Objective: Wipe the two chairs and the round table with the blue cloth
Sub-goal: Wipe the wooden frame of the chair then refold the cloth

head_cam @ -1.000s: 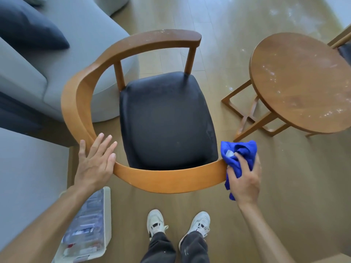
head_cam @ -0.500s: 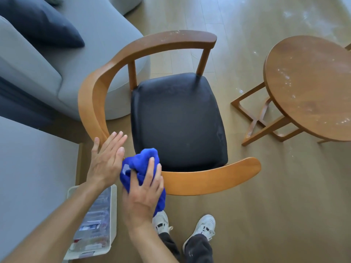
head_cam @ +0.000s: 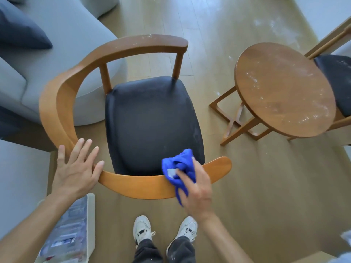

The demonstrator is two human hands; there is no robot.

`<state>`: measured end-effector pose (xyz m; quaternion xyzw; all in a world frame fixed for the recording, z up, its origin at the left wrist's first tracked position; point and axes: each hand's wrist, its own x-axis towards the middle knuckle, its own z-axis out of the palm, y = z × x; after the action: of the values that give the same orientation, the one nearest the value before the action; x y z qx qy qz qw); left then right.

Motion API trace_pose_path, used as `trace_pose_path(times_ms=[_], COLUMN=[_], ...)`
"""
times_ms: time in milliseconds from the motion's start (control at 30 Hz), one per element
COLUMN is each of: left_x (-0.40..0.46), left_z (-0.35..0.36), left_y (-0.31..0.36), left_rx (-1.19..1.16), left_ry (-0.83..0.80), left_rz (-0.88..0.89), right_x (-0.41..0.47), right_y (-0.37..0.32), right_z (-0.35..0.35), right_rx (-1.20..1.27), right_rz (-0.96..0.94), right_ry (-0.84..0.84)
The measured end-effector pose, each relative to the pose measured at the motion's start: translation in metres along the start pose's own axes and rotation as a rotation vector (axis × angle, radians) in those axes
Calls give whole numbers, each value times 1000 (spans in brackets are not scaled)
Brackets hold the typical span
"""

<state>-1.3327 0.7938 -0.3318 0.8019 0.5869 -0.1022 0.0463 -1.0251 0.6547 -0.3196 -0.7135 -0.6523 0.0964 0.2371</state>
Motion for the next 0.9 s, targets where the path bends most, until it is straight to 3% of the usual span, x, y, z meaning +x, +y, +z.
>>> trace_pose_path(times_ms=[133,267,367,633,800,900], left_x=[1,2,3,2,2,1], left_z=[3,4,6,4,3,4], left_y=[5,7,7,0,-5,-6], left_rx=[24,14,17,-2,-8,-3], left_ry=[29,54,69,69,39,29], left_rz=[6,15,28,67,76,83], right_x=[21,27,18,-9,7,2], right_y=[85,84,35,-166,-128,-60], right_z=[-39,-27,-8,99,78,41], right_rx=[-38,-35,-7,45,19,38], right_rz=[386,698,571,-14,-171,-107], right_ry=[138,301,335,16,41,22])
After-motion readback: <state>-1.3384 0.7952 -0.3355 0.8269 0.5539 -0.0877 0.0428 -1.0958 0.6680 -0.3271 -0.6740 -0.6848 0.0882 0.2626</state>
